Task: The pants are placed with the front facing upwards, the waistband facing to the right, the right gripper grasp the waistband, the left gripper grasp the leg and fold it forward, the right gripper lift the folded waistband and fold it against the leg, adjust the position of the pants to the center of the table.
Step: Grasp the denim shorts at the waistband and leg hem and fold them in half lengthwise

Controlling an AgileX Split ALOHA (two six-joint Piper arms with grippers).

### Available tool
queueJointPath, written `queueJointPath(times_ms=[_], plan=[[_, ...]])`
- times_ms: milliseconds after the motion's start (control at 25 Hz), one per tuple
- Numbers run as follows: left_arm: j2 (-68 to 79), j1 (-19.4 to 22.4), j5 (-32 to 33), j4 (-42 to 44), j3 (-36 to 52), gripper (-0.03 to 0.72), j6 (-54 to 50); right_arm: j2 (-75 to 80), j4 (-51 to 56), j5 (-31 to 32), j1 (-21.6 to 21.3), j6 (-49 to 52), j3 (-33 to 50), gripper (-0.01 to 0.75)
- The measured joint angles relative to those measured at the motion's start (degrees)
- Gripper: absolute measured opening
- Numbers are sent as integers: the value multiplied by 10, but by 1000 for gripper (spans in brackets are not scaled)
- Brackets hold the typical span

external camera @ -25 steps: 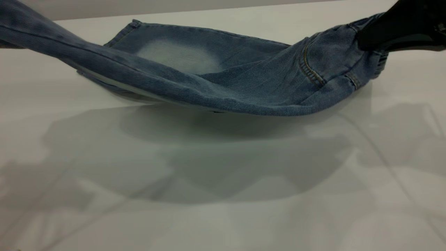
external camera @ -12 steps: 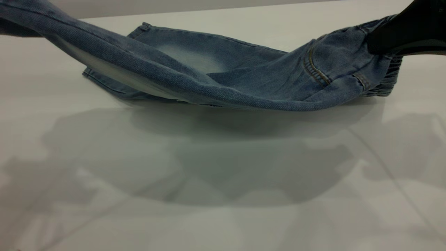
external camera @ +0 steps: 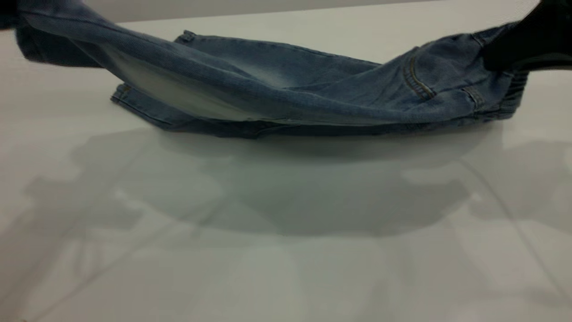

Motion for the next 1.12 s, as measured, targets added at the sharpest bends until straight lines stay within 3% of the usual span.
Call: queueJointPath(times_ms=[1120], plan=[[93, 0, -134, -17, -1, 40, -2, 85, 76, -35, 0, -37, -24, 39]])
